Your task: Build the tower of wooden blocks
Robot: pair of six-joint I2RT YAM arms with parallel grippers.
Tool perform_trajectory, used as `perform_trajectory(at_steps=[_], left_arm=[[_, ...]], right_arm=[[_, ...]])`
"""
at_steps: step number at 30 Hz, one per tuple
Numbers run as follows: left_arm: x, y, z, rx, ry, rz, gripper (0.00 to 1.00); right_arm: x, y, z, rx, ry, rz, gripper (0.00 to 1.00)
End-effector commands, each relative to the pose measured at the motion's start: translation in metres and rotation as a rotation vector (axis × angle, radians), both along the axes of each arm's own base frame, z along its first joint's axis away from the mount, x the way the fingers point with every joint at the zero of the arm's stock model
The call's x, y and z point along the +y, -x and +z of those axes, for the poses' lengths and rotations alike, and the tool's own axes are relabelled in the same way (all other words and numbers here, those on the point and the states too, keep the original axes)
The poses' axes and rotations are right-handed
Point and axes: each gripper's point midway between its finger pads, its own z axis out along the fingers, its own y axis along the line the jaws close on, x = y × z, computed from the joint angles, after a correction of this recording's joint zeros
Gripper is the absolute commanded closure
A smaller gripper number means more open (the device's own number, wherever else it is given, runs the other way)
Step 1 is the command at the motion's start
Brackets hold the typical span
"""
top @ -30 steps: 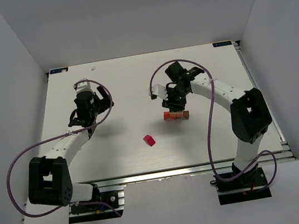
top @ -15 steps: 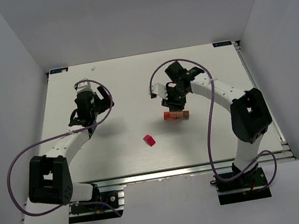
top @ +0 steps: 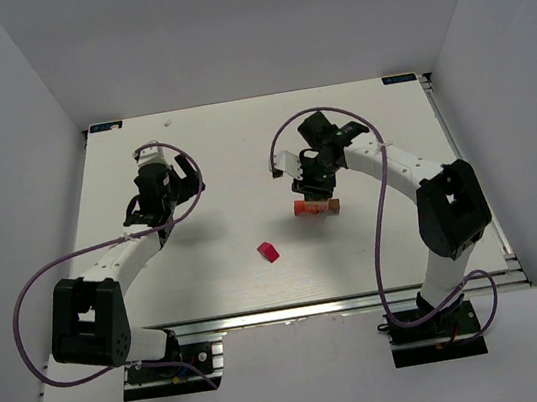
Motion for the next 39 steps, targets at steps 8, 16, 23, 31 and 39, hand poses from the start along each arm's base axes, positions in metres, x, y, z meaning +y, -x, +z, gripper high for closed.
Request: perform_trajectory(at_steps=[8,16,23,31,39], left_arm=[[0.000,-0.010,0.016,-0.042,0.004,-0.001,0.02],[-0.001,-0.009,0.018,-0.048,0.008,-0.008,0.02],[-0.002,-0.007,0.018,-0.051,0.014,-0.014,0.02],[-0.005,-0.006,0.020,-0.059,0.027,-0.024,0.02],[-0.006,-0.003,0.022,-0.041,0.058,-0.014,0.02]], right_arm=[[0.004,-0.005,0.018,-0.043,-0.042,-0.013,0.51],[0.014,-0.010,0.030,-0.072,-0.089,0.021,0.48],[0.026,-0.022,0.052,-0.127,-0.141,0.038,0.23],[0.039,-0.025,0.094,-0.209,-0.207,0.065,0.11],[0.076,-0.055,0.204,-0.416,-0.534,-0.213,0.11]])
